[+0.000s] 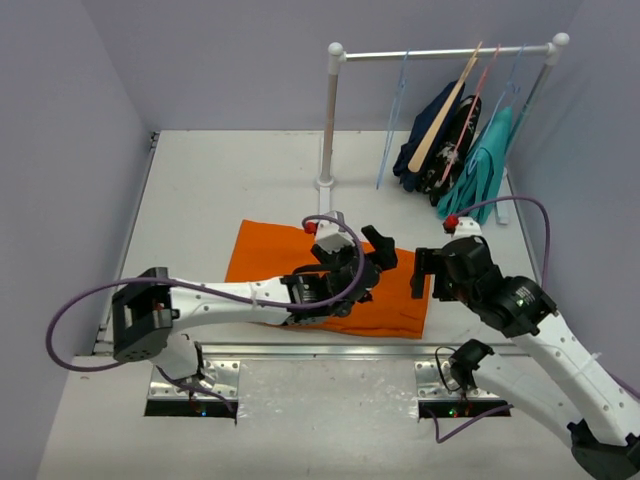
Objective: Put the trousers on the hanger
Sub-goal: Fold the trousers at the center of the board.
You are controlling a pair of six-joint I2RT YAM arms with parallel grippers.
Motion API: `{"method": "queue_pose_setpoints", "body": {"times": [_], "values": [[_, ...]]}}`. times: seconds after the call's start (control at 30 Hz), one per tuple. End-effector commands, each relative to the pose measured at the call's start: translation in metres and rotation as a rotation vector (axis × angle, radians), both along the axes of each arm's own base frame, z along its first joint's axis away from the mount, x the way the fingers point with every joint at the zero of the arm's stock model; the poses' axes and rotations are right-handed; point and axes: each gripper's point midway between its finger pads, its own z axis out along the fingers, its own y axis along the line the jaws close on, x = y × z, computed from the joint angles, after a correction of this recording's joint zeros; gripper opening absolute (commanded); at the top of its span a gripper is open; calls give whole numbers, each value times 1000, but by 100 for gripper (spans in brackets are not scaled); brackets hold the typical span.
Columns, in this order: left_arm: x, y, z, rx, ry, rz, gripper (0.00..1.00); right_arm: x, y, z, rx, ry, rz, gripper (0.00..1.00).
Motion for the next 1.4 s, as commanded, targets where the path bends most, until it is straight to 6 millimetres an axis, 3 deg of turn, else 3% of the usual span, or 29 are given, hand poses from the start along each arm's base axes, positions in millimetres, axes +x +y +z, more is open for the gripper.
{"method": "queue_pose_setpoints", "body": {"times": [0.0,0.03,0.13,0.27,0.3,0.4,0.5,0.67,0.83,0.93,1.1,1.13,1.17,1.3,1.37], "values": [[21,87,8,-24,108,97,100,14,29,-5,25,59,97,99],[30,100,-2,-24,148,98,100,15,36,-12,22,95,117,99],[50,149,-61,35,343,135,100,22,55,-54,-8,238,154,99],[57,197,-135,101,604,195,100,21,66,-112,-32,401,141,99],[57,204,-147,108,644,201,100,22,68,-118,-27,403,143,99],[42,239,-185,150,763,319,100,21,60,-160,-116,534,83,99],[22,270,-207,163,810,467,100,24,44,-186,-185,617,23,99],[-19,318,-234,132,894,731,100,49,21,-194,-273,613,0,99],[-48,349,-230,19,837,852,100,77,8,-175,-226,553,-40,99],[-42,347,-211,-14,768,800,100,70,34,-145,-48,426,55,99],[-21,338,-165,27,686,675,100,65,43,-83,63,229,65,99],[-15,333,-153,18,668,648,100,72,47,-66,76,187,71,99],[-9,327,-137,28,648,600,100,81,51,-36,95,118,78,99],[-5,324,-106,69,595,515,100,105,66,25,143,21,108,99],[-8,326,-97,84,572,492,100,116,71,45,155,-10,105,99]]}}
